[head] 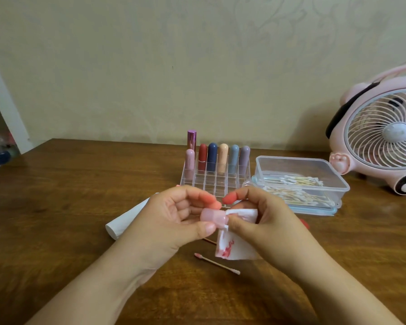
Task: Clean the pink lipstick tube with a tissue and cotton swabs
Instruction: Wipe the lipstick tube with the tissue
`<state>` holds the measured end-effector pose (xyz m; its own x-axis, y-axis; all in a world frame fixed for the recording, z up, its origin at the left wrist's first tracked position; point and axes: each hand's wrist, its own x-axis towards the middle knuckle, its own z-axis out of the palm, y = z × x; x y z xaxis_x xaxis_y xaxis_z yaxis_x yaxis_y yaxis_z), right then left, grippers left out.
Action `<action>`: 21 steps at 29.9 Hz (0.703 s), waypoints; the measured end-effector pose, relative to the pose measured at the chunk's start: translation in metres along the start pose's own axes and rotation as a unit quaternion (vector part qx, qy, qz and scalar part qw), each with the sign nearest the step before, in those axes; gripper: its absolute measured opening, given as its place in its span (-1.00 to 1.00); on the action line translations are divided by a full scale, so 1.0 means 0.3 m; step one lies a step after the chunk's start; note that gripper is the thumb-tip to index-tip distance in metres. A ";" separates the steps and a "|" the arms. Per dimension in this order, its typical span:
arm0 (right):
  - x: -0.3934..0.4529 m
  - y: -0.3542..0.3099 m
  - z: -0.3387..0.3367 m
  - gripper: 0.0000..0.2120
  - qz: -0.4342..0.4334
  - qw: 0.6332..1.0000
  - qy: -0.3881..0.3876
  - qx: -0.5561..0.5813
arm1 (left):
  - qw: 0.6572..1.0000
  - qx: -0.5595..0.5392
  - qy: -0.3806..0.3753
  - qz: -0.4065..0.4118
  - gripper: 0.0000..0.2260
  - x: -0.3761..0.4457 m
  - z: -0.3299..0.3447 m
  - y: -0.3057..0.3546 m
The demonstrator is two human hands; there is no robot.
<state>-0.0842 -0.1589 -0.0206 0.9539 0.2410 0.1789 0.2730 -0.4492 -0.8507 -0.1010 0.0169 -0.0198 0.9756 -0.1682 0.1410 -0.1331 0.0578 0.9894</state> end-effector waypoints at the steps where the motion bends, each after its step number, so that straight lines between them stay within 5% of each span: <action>1: -0.001 -0.004 -0.003 -0.84 -0.009 1.000 0.009 -0.009 | 1.000 -0.004 0.010 -0.012 -0.70 0.003 0.000 -0.004; 14: 0.002 -0.004 0.013 -0.86 0.020 0.996 0.024 -0.080 | 0.990 0.138 -0.003 -0.012 -0.78 0.007 -0.011 -0.010; 21: -0.002 0.005 0.012 -0.92 -0.036 0.985 0.053 -0.163 | 0.915 0.392 0.084 -0.048 -0.91 0.005 -0.050 0.008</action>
<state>-0.0848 -0.1568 -0.0237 0.9334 0.1985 0.2989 0.3496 -0.6901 -0.6337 -0.0973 0.0317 -0.0177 0.9937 0.0210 0.1105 -0.0664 -0.6832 0.7272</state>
